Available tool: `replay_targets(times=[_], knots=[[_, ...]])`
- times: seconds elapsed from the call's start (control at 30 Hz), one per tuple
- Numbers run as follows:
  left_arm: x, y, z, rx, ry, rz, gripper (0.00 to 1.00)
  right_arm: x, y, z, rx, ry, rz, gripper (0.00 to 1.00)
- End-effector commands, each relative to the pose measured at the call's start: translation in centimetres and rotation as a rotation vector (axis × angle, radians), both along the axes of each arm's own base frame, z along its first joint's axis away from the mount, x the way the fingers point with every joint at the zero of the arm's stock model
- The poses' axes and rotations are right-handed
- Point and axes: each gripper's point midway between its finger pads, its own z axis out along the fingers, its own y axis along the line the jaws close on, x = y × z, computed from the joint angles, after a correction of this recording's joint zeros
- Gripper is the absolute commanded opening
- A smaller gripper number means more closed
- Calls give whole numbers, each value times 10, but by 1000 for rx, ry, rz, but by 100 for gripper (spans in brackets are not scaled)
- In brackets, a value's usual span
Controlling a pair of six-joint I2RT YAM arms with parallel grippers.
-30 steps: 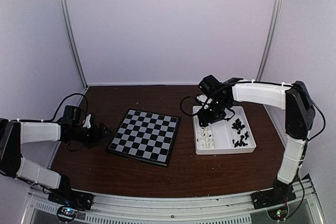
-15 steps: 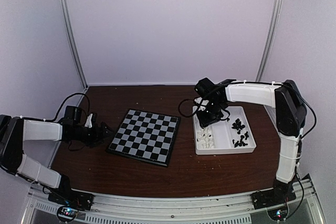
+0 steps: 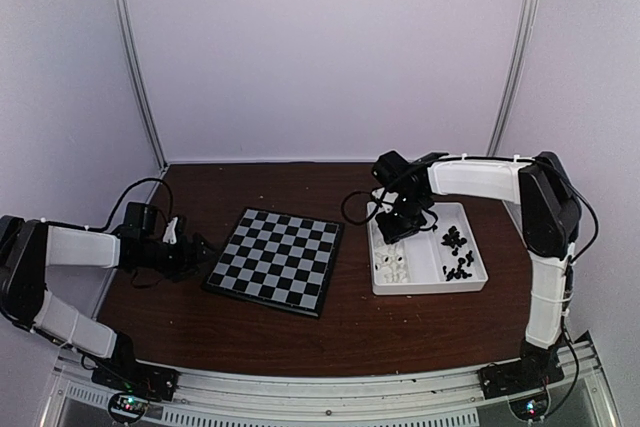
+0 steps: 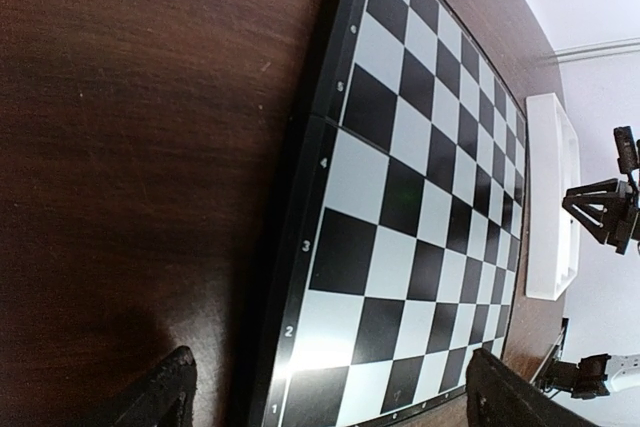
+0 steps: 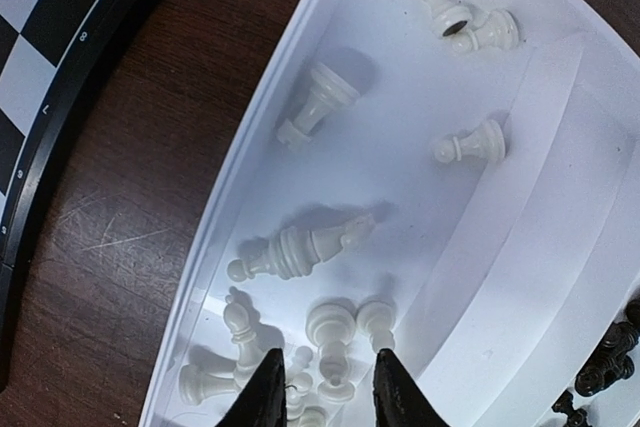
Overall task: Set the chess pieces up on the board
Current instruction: Move the chessboard to the center of the board.
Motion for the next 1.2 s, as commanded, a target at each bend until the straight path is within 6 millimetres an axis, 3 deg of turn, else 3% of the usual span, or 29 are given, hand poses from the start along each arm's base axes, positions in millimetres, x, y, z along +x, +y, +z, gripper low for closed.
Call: replay_targets(times=[0.0,0.43,0.67,0.8,1.17], knots=[[3,-5,4,-17,-28,-19,94,2,-7,-9,-20,9,-17,30],[4,-6,4,-21,-26,-23,94,1,-7,-23,-24,34,-16,26],[4,-6,5,-26,-27,-25,94,1,-7,-21,-24,32,-13,14],[3,-7,4,-31,-20,-30,94,2,-6,-4,-6,3,-12,10],[-3,-20,-5,-62,12,-61,94,3,-7,67,52,-112,9,10]])
